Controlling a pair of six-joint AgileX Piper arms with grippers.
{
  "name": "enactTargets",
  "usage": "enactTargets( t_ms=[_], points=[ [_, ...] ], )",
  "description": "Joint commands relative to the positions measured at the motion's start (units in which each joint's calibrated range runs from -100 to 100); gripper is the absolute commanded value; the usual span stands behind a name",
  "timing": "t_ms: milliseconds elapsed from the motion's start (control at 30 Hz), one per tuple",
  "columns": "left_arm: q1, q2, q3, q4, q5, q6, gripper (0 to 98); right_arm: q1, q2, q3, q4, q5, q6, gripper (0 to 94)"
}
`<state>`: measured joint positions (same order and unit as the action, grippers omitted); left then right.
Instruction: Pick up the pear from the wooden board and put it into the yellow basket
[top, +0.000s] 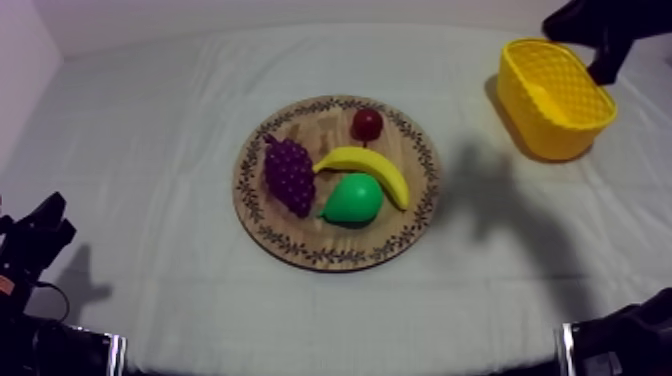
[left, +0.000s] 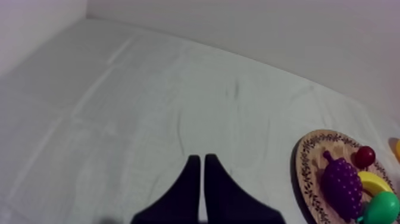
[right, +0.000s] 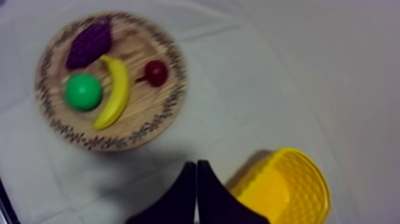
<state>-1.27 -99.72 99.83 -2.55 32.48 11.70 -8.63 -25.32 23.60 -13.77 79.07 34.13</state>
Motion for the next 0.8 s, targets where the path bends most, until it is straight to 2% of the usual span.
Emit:
enactTargets(
  t_ms=[0,167,367,433,533,633,767],
  points=[
    [0.0,-0.02,-0.05,-0.01,0.01,0.0,0.1,-3.97,3.57,-0.12,0.67,0.95,0.65,0.9],
    [0.0,-0.02,-0.05,-0.01,0.01,0.0,0.1,-8.78,8.68,-0.48,1.52,2.42,0.98,3.7],
    [0.0,-0.02,-0.05,-0.01,0.01,0.0,0.1,-12.6,13.82,-1.23,1.71,2.49,0.87,11.4],
    [0.0,-0.02,-0.05,-0.01,0.01,0.0,0.1,-13.1,15.32,-1.38,1.6,2.21,0.65,21.5],
    [0.0,-0.02,-0.05,-0.01,0.01,0.0,0.1,-13.39,17.19,-1.42,1.68,1.47,-0.05,47.8],
    [0.0,-0.02,-0.05,-0.01,0.01,0.0,0.1,-13.97,18.68,-1.6,2.38,0.73,-0.55,68.7],
    [0.0,-0.02,-0.05,-0.01,0.01,0.0,0.1,-14.93,20.51,-2.46,3.51,0.24,-0.92,84.3]
  ],
)
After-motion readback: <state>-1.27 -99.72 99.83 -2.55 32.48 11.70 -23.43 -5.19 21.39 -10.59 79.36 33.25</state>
